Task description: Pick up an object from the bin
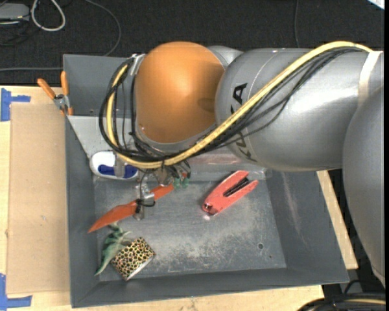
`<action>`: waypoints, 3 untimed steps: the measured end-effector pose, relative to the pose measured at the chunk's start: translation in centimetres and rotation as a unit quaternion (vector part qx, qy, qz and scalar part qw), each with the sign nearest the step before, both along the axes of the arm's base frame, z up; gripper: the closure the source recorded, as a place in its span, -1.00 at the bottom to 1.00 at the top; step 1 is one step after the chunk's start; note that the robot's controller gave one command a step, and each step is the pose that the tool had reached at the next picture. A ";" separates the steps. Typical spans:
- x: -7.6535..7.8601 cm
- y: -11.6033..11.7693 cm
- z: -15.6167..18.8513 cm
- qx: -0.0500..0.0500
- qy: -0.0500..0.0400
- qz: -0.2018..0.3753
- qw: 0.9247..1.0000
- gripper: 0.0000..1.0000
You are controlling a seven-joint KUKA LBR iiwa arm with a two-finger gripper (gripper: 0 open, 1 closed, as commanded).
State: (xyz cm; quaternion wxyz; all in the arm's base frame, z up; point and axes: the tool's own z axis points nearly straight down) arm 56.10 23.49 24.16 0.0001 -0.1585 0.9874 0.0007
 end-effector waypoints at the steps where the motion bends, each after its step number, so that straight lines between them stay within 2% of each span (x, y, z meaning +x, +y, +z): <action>1: -3.8 -1.8 -4.1 -0.002 0.003 -0.259 0.966 -1.00; 2: -2.1 -1.2 -4.2 -0.001 0.000 -0.219 0.976 -1.00; 3: -0.5 -0.1 -9.6 -0.006 0.005 -0.400 0.916 1.00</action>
Offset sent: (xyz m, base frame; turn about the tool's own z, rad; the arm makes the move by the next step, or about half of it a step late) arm -0.0025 -0.0097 -0.0385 0.0905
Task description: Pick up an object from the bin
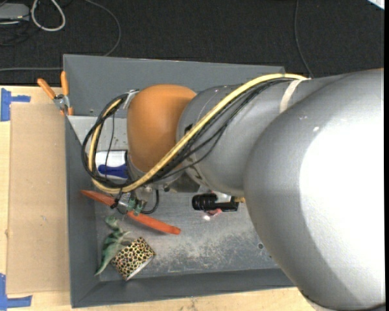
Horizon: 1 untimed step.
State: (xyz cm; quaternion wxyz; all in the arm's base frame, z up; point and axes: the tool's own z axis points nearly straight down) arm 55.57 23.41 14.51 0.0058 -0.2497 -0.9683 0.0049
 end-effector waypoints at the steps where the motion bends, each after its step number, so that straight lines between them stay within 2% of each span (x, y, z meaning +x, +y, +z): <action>1: 0.1 0.0 -0.1 -0.001 0.000 0.001 1.000 1.00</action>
Offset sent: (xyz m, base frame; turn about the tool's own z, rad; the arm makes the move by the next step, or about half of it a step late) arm 0.0169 0.0023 -0.0231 0.0407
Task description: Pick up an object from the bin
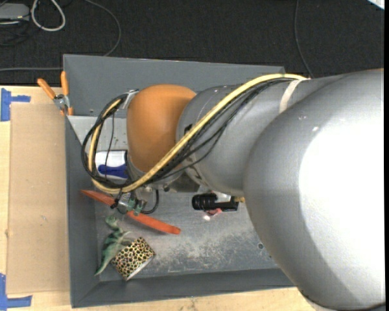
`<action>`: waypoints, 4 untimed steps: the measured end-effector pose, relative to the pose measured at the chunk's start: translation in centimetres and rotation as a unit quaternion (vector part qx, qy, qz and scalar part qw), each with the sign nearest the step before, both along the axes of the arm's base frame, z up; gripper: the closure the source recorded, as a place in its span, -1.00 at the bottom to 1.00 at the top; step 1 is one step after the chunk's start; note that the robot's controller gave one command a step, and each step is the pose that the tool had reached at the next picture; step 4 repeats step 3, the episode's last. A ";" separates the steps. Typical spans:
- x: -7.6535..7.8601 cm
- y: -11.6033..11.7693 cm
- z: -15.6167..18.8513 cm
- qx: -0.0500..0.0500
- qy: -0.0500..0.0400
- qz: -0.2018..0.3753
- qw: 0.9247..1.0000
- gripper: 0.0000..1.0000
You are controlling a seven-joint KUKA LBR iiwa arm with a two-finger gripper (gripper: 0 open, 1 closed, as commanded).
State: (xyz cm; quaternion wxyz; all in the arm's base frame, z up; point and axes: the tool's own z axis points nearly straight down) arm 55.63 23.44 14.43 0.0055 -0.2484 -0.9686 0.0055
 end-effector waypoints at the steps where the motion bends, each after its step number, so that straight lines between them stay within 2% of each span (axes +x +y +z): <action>1: 1.7 0.0 -2.4 -0.002 0.002 -0.021 1.000 1.00; 2: 0.4 -0.2 -2.4 -0.002 0.001 -0.033 0.999 1.00; 3: 1.3 0.0 8.1 -0.001 -0.001 -0.026 1.000 1.00; 4: 1.3 0.0 8.1 -0.001 -0.001 -0.026 1.000 1.00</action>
Offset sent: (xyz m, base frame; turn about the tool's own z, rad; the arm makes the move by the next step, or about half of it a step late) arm 0.0033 0.0002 -0.0240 0.0674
